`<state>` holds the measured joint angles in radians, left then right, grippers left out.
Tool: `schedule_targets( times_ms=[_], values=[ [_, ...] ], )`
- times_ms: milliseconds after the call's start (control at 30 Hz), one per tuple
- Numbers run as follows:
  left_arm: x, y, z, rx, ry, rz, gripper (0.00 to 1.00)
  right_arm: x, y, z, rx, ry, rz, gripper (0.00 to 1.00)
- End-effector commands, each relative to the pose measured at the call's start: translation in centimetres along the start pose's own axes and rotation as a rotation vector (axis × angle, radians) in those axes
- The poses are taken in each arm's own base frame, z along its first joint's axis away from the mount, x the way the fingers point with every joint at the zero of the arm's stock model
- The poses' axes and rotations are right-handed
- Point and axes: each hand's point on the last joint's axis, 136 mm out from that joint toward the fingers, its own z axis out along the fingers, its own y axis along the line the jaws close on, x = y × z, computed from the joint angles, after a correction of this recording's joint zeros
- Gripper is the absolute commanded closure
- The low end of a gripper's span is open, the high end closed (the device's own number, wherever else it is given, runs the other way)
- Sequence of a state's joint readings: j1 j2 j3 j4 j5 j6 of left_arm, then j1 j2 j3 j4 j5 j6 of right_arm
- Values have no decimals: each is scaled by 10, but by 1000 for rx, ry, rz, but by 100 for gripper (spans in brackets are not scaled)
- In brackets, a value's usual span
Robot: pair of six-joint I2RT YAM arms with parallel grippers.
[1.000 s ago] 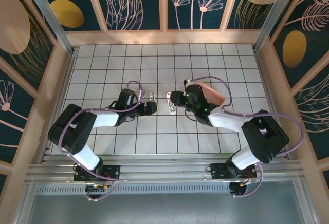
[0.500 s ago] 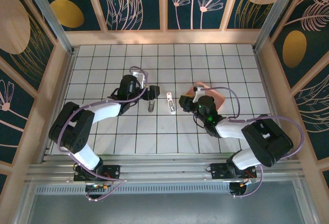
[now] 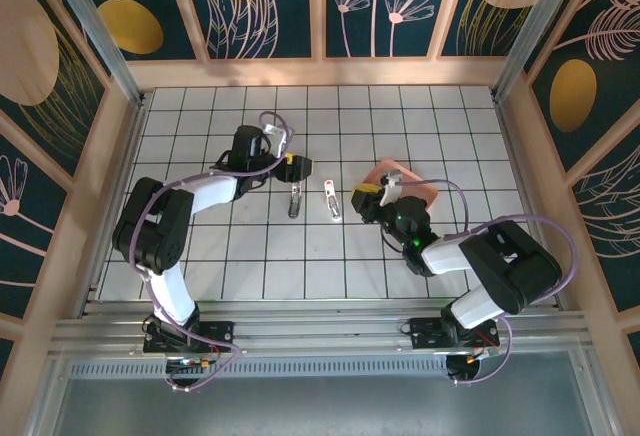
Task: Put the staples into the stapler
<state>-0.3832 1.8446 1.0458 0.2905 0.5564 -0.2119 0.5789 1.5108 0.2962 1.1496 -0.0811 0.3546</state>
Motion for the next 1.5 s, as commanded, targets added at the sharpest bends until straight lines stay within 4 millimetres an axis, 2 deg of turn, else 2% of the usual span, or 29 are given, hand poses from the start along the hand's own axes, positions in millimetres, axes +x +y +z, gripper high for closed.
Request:
schedule_targets(
  times_ms=[0,333,733,867,967,1200,1267,1467],
  values=[
    [22,-21,8,162,129,68,22,-10,6,-2,-50,-45,-53,72],
    [54,-21,8,216,287,139,26,-6,2,-5,-40,-26,-49,72],
    [57,-40,-9,297,298,218,38,-9,7,-4,-47,-6,-33,73],
    [66,-42,-17,296,305,263,43,-7,9,-1,-40,14,-28,73],
    [77,-38,-21,272,332,285,47,-5,14,2,-36,30,-33,73],
    [83,-27,-25,194,362,304,56,-2,23,8,-27,52,-45,73],
    [81,-27,-26,180,340,277,55,-2,23,9,-22,54,-49,73],
    [52,-19,-26,44,233,56,48,-4,25,8,-19,46,-49,73]
  ],
)
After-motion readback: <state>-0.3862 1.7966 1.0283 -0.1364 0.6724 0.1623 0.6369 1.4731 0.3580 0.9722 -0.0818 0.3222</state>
